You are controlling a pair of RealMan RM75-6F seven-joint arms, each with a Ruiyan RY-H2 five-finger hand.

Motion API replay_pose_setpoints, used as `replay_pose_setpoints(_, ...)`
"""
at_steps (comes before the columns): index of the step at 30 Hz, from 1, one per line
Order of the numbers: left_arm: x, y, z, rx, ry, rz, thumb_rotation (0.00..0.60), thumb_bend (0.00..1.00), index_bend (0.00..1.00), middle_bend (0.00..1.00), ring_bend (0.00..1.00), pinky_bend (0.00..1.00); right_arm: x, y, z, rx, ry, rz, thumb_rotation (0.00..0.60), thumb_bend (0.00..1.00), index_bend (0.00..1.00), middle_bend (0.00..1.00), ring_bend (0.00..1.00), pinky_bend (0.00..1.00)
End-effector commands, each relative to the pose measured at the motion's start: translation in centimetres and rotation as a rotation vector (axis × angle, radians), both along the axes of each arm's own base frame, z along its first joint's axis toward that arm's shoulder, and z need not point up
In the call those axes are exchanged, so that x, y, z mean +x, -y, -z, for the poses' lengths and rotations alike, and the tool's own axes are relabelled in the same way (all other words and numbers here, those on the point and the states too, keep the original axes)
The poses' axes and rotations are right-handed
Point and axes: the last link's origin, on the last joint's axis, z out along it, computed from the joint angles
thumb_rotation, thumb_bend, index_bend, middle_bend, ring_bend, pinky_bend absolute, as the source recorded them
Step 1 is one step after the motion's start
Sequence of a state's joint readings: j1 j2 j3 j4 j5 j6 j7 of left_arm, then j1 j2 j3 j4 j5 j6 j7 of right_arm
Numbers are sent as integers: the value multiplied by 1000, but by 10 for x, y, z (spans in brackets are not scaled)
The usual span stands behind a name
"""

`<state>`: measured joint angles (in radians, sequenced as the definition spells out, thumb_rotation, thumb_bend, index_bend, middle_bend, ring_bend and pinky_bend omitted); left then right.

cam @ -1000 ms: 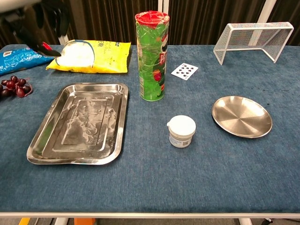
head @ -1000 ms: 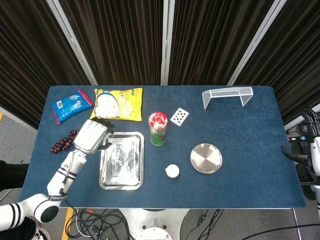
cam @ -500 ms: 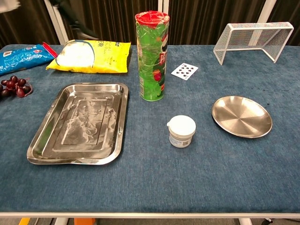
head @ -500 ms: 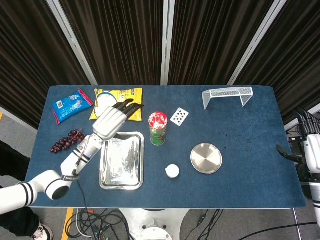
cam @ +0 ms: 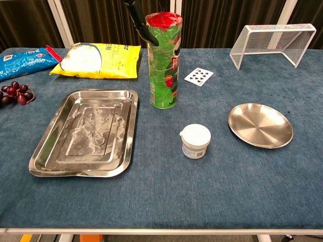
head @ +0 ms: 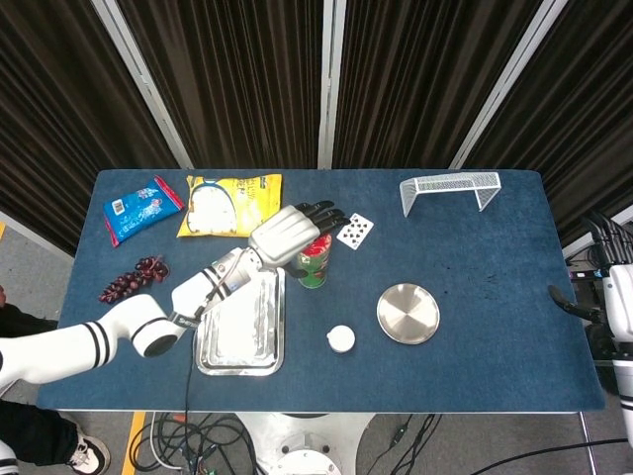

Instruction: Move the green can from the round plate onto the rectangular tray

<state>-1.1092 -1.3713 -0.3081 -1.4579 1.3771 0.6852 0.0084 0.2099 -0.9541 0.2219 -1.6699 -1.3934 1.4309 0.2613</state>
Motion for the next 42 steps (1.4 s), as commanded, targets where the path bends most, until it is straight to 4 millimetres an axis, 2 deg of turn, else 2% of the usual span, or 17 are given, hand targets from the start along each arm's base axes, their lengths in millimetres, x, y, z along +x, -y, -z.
replay_pose_setpoints(1,0,-2,6,-11,-48,1,600,0,119,107,60,287,-2,0,0,2,2,4,600,130,0,0,0,68)
replay_pose_setpoints(4,-3,-7,9,-14,-82,-16,600,11,170,131,66,319,-4,-1,0,3,5,9,600,130,0,0,0,68)
replay_pose_setpoints(9,-11,-16,12,19,-142,-30,600,90,226,164,98,361,-7,-1,2,6,6,17,600,129,0,0,0,68)
replay_pose_setpoints(13,-14,-16,13,20,-133,-52,600,160,294,250,170,433,-8,-1,3,9,7,22,600,129,0,0,0,69)
replay_pose_setpoints(17,-14,-14,14,32,-114,-45,600,209,367,358,287,568,-8,-1,4,9,10,22,600,130,0,0,0,69)
replay_pose_setpoints(23,-8,-10,13,42,-77,-29,600,247,471,449,384,653,-8,-1,5,9,15,23,600,130,0,0,0,69)
replay_pose_setpoints(27,-5,-5,1,55,-66,-16,600,251,487,458,392,661,-8,-1,4,7,17,21,600,130,0,0,0,69)
replay_pose_setpoints(32,-10,4,-26,81,-89,-23,600,251,485,456,394,662,-8,-2,3,6,26,14,600,132,0,0,0,69)
replay_pose_setpoints(36,-27,16,-49,87,-158,-51,600,255,486,461,417,661,-8,-3,1,3,33,9,600,131,0,0,0,69)
replay_pose_setpoints(42,-52,34,-63,95,-197,-107,600,256,484,464,418,660,-9,-3,4,12,38,15,600,132,0,0,0,69)
